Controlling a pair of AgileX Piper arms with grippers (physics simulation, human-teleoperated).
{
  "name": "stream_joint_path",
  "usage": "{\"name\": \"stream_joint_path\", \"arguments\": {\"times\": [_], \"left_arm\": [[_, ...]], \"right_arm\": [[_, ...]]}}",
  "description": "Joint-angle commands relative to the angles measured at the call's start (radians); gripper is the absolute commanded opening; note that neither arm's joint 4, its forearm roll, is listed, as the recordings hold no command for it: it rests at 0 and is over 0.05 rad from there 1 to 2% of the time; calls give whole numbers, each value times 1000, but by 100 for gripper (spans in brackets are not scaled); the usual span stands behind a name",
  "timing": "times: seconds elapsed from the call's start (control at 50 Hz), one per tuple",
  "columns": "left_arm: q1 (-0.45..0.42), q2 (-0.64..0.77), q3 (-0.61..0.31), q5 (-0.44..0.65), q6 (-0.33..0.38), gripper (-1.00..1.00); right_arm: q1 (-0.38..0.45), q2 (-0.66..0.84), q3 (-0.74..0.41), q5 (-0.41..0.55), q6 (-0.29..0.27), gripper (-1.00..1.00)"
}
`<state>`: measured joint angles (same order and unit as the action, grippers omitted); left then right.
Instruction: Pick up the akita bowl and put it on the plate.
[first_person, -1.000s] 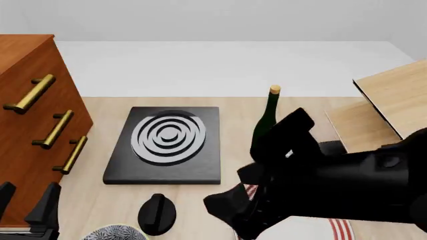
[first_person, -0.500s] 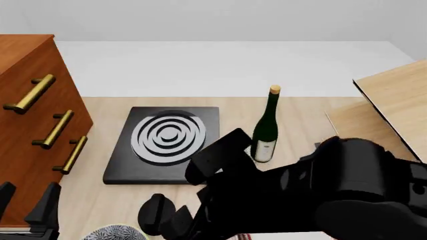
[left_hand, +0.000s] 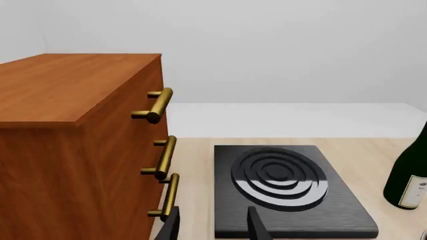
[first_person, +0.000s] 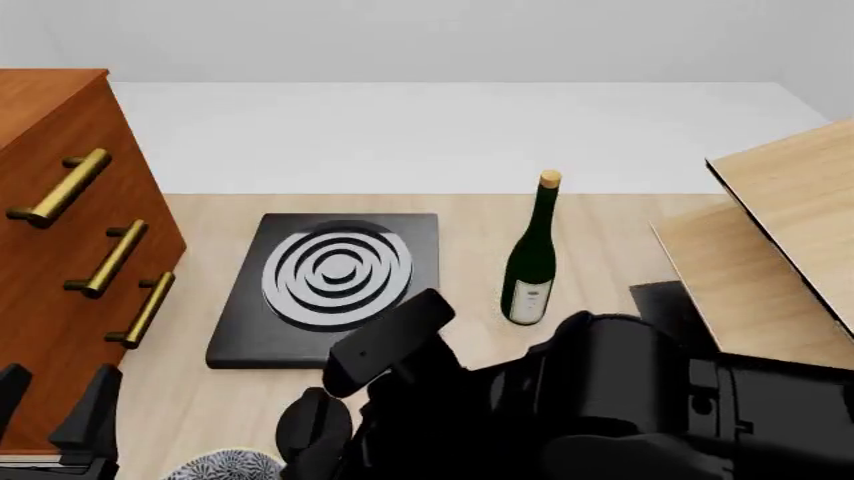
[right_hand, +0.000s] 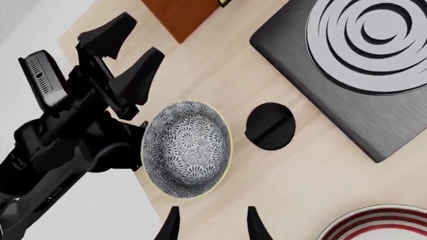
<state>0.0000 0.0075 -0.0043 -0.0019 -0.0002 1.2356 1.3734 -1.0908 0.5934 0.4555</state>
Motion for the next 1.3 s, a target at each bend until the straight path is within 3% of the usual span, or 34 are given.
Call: {"name": "stream_joint_path", "arguments": {"times": [0.02,0.32,0.48,0.82,1.3], "left_arm": [[0,0,0,0,0,100],[0,0,0,0,0,100],[0,0,0,0,0,100],[0,0,0,0,0,100],[0,0,0,0,0,100]], "right_arm": [[10,46,29,-85,20,100],[20,88,43,-147,30,100],[-49,147,2,-157,-19,100],[-52,236,8,-267,-16,100],[-40,319,24,-343,1,100]]}}
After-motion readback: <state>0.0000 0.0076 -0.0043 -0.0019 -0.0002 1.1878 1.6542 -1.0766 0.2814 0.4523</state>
